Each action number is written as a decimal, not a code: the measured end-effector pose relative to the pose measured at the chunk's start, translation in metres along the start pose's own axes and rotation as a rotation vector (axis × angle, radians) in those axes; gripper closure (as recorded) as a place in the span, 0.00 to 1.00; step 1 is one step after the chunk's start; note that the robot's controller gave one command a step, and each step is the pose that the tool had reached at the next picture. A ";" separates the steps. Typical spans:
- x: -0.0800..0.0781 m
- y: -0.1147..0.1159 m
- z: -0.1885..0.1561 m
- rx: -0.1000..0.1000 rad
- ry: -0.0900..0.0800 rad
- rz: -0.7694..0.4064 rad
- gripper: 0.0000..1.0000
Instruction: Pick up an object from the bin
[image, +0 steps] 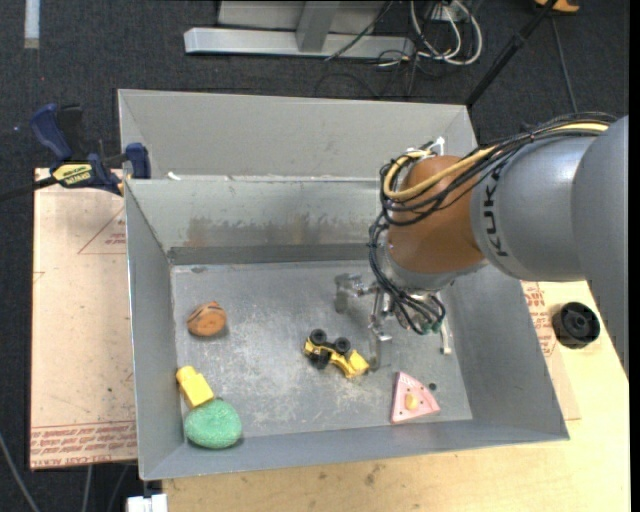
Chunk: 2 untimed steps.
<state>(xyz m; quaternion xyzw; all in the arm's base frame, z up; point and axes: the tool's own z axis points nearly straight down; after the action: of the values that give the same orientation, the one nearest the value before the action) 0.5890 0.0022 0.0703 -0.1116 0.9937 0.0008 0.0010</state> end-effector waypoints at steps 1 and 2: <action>0.000 0.000 0.000 0.000 0.000 0.000 0.00; 0.000 0.000 0.000 0.000 0.000 0.000 0.00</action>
Offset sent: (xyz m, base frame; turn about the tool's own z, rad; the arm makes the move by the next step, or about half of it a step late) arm -0.0331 0.0381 -0.0003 -0.1680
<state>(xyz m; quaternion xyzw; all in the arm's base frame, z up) 0.5888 0.0023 0.0702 -0.1118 0.9937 0.0009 0.0007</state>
